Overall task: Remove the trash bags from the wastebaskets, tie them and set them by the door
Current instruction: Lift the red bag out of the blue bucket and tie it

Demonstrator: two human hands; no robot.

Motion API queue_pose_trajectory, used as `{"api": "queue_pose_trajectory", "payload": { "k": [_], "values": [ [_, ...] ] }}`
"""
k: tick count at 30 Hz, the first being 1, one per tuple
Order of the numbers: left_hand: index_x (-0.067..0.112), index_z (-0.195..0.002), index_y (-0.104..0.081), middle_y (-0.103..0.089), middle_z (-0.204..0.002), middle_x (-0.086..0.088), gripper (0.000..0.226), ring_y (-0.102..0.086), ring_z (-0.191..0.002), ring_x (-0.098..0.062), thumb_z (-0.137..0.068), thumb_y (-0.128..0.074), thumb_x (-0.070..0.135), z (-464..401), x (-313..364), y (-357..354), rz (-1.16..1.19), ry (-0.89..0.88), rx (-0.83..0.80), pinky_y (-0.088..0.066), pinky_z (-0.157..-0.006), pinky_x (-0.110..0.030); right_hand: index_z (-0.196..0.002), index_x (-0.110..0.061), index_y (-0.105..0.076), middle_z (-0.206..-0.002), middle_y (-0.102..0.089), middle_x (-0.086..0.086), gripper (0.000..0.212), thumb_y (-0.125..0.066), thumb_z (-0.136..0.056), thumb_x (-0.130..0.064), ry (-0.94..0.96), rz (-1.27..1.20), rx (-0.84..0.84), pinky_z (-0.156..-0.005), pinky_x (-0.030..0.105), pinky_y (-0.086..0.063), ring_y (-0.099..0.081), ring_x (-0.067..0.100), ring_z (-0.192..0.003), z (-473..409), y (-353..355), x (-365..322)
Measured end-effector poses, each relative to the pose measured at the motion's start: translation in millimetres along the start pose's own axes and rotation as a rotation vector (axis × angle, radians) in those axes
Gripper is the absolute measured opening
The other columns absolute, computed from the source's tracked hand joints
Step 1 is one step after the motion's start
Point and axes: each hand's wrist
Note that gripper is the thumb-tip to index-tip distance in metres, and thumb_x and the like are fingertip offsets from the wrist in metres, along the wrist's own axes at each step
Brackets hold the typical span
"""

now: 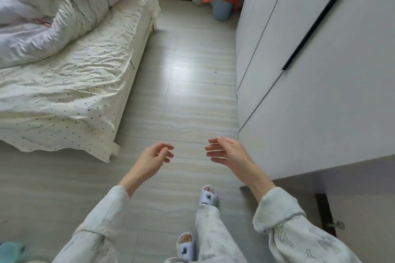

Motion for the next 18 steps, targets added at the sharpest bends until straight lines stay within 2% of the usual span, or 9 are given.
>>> {"api": "queue_pose_trajectory", "payload": {
  "k": [3,6,13,18],
  "values": [
    [0.014,-0.099,-0.057,-0.064,-0.088,-0.005,0.02,-0.06,-0.073,-0.012,-0.095,-0.038,0.011,-54,25,12,0.008,-0.01,-0.002,-0.044,-0.065,-0.021,-0.095,-0.008,-0.06,-0.085,-0.067,0.007,0.028,-0.036,-0.1,-0.021,0.028,0.014,0.004,-0.074,0.029,-0.051,-0.064,0.02,-0.078,-50,4,-40],
    [0.016,-0.097,-0.057,-0.064,-0.088,-0.004,0.02,-0.06,-0.072,-0.01,-0.095,-0.038,0.011,-121,62,30,0.02,-0.037,0.033,-0.044,-0.063,-0.018,-0.09,-0.012,-0.061,-0.086,-0.067,0.006,0.029,-0.036,-0.1,-0.021,0.061,0.018,0.003,-0.075,0.029,-0.051,-0.064,0.019,-0.078,-109,9,-96],
    [0.02,-0.094,-0.058,-0.064,-0.083,0.003,0.02,-0.062,-0.074,-0.012,-0.095,-0.039,0.013,-250,168,83,0.077,-0.115,0.083,-0.046,-0.068,-0.025,-0.091,-0.011,-0.061,-0.085,-0.067,0.007,0.028,-0.037,-0.099,-0.022,0.114,0.041,-0.007,-0.073,0.028,-0.051,-0.064,0.019,-0.077,-218,20,-237],
    [0.03,-0.087,-0.058,-0.066,-0.084,0.004,0.024,-0.063,-0.077,-0.014,-0.095,-0.04,0.015,-346,204,125,0.082,-0.123,0.111,-0.047,-0.073,-0.029,-0.094,-0.01,-0.062,-0.086,-0.068,0.006,0.028,-0.037,-0.099,-0.023,0.144,0.066,-0.047,-0.074,0.029,-0.052,-0.065,0.019,-0.077,-305,15,-317]
  ]
}}
Point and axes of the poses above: each hand's wrist, its own z-axis away from the middle knuckle, its own y-axis out of the back of the hand, x = y × z
